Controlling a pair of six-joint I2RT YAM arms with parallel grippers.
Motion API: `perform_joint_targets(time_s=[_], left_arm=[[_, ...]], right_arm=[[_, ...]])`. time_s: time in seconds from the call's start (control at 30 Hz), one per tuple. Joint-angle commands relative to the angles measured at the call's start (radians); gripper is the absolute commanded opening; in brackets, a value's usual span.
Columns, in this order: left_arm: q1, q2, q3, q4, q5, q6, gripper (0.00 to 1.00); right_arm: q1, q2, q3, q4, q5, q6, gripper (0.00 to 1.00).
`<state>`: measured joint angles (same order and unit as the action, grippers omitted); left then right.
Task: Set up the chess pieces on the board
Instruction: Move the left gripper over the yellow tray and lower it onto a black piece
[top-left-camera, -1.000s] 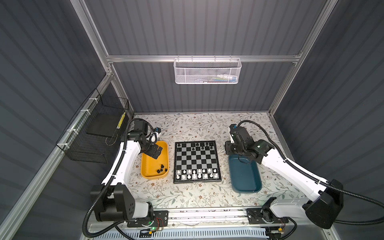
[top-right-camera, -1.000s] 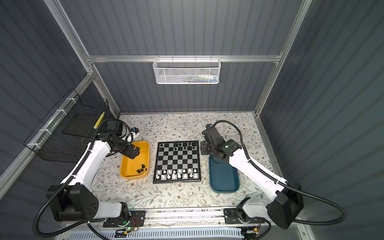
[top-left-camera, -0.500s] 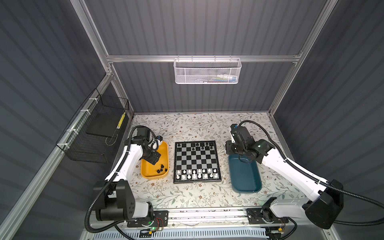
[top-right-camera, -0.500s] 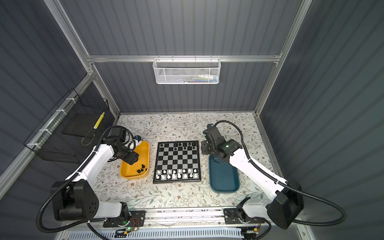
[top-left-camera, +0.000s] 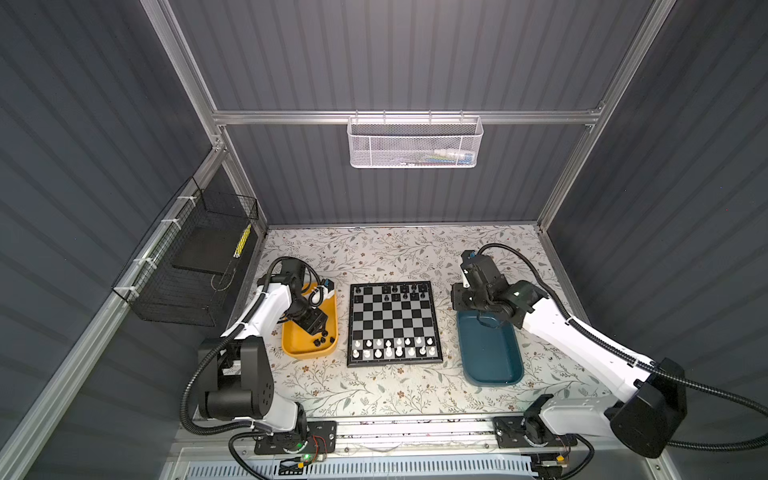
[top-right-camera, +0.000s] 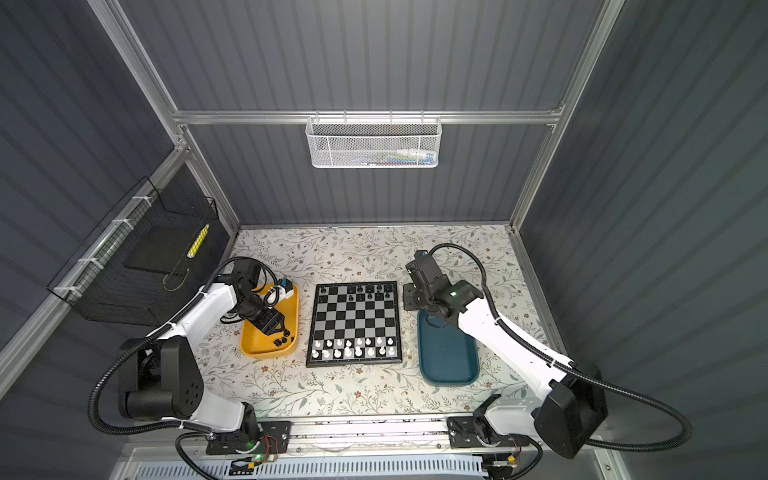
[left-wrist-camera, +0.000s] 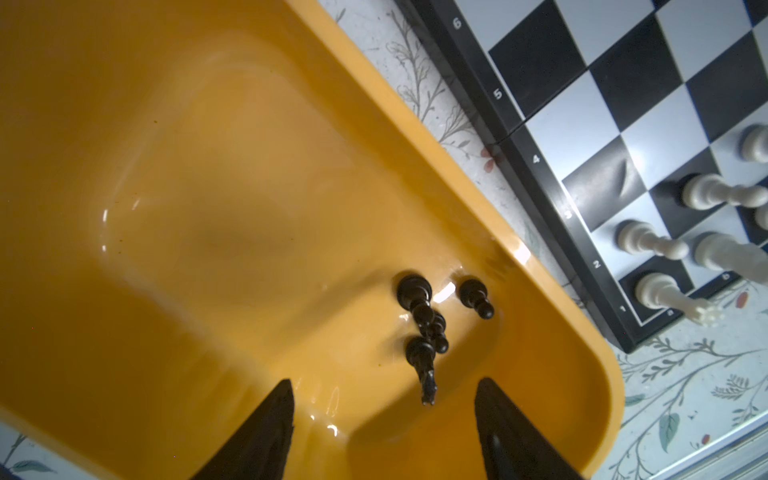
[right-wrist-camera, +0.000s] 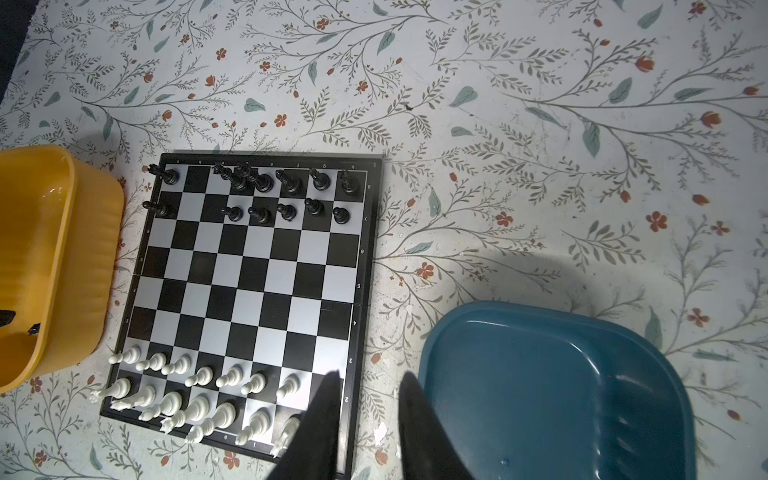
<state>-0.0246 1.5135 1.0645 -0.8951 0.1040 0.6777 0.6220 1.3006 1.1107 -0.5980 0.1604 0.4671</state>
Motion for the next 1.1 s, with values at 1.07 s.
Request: perform_joint_targets(time_s=[1.07], left_arm=[[-0.003,0.047,-0.041,0.055,0.063,0.068,0.52]], right_arm=[[-0.004,0.041,-0.004,-0.003,0.013,0.025,0.28]])
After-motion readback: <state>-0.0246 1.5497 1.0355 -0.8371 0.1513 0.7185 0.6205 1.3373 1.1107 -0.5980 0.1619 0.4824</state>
